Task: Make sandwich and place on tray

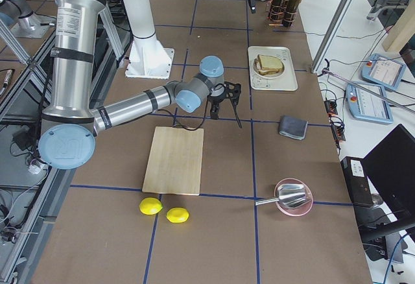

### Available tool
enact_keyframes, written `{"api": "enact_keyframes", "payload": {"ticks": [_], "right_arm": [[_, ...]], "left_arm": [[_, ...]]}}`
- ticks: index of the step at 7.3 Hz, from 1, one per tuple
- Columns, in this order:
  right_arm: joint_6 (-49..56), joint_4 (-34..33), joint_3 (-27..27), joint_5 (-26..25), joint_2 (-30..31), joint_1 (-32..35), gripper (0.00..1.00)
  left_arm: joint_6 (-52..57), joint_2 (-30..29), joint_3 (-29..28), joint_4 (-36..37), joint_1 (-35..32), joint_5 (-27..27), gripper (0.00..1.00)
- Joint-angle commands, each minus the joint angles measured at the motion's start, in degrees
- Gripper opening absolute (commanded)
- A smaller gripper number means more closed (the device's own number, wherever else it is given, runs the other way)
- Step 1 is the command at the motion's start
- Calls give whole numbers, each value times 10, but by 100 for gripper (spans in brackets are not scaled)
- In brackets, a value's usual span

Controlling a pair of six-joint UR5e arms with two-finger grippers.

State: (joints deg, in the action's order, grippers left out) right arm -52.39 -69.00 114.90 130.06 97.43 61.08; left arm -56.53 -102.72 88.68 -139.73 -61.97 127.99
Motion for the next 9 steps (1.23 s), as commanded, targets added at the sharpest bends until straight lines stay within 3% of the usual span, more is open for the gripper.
{"api": "enact_keyframes", "payload": {"ticks": [1,2,3,4,6,7,8,9], "right_arm": [[219,-138,-5,36,-5,109,100],[282,-177,-6,37,-6,135,100],[330,-209,-6,41,-5,160,100],[369,-233,-7,50,-4,179,100],[429,-264,-40,75,-11,203,100],[439,-264,-59,78,-14,208,100],[461,-268,-64,80,-14,220,100],[462,-274,-66,79,-13,234,100]], "left_arm": [[335,81,55,153,-112,13,55],[485,80,57,255,-174,13,55],[542,65,56,390,-220,29,56],[592,70,60,432,-270,64,57],[661,60,70,547,-306,67,58],[669,68,79,567,-305,67,70],[669,89,90,578,-303,67,93],[672,121,111,573,-303,70,100]]}}
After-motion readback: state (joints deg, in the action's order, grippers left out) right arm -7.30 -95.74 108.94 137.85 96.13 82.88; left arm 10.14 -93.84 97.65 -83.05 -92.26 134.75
